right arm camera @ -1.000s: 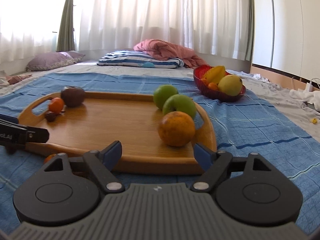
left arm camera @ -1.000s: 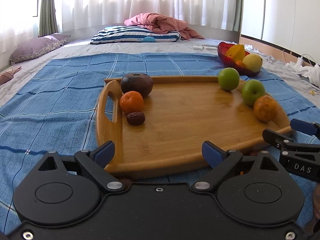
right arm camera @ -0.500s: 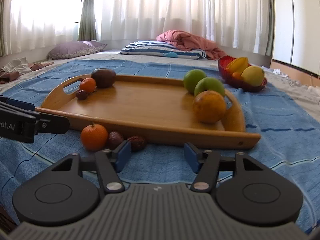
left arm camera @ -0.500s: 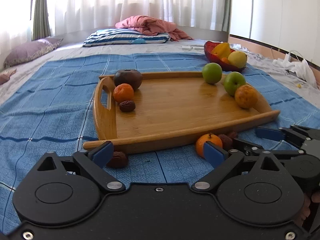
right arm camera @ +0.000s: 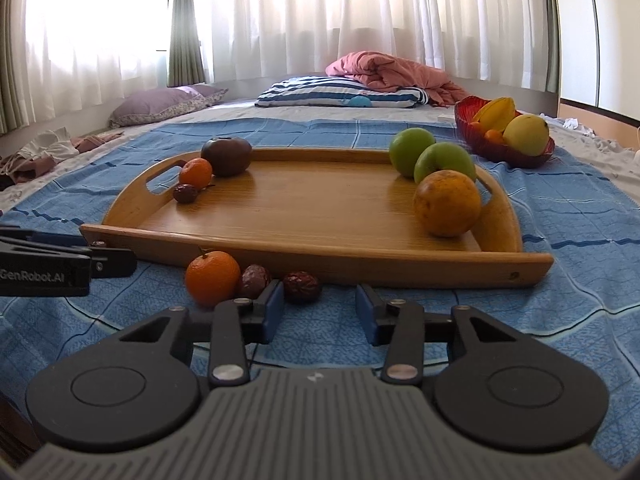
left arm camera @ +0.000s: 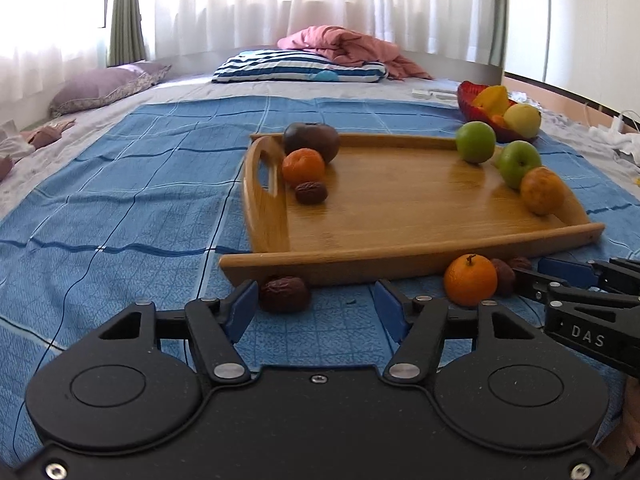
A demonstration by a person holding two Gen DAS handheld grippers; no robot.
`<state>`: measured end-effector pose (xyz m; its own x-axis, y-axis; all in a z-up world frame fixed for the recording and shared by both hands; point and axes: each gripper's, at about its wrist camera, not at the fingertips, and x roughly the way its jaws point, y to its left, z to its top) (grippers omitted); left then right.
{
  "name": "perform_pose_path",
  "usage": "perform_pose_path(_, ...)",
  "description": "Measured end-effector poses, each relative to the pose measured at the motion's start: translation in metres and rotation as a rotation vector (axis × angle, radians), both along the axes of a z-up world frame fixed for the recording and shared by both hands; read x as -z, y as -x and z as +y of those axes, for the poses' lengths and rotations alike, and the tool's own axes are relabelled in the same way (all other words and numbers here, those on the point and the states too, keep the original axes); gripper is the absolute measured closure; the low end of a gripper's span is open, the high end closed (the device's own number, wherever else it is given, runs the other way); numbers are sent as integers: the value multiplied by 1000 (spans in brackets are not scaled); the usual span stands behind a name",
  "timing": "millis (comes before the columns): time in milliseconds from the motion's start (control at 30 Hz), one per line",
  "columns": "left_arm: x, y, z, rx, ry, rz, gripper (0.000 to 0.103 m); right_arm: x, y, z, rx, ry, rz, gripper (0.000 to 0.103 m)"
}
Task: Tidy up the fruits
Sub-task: 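Move both tools back to the dates beside the tray, then grasp a date with the left tool while the right tool grasps another date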
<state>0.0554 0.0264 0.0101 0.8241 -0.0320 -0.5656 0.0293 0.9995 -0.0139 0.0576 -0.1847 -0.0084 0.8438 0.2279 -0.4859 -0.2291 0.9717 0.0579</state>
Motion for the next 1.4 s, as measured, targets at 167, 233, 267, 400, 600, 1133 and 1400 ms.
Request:
perform_pose_path(167, 3, -6, 1, -19, 23, 13, 49, 0, -4, 2, -2, -34, 12, 54)
perform_pose_path(233, 5, -7, 2, -23, 33, 17, 51, 0, -5, 3, -2, -47, 17, 54)
perform_pose_path(267, 5, -8, 3, -27, 34, 17, 51, 1, -6, 4, -1, -48, 17, 54)
perform_pose_path(400, 6, -8, 3, -38, 38, 15, 56, 3, -6, 7, -1, -35, 12, 54)
perform_pose_path(600, 7, -7, 2, -40, 21, 10, 76, 5, -6, 8, 2, -43, 5, 55)
perform_pose_path(1133, -24, 0, -8, -13, -15, -86, 76, -13, 15, 2, 64, -34, -84, 76)
perform_pose_path(1400, -31, -18, -10, 8, 3, -83, 76, -28, 6, -16, 128, -43, -111, 76)
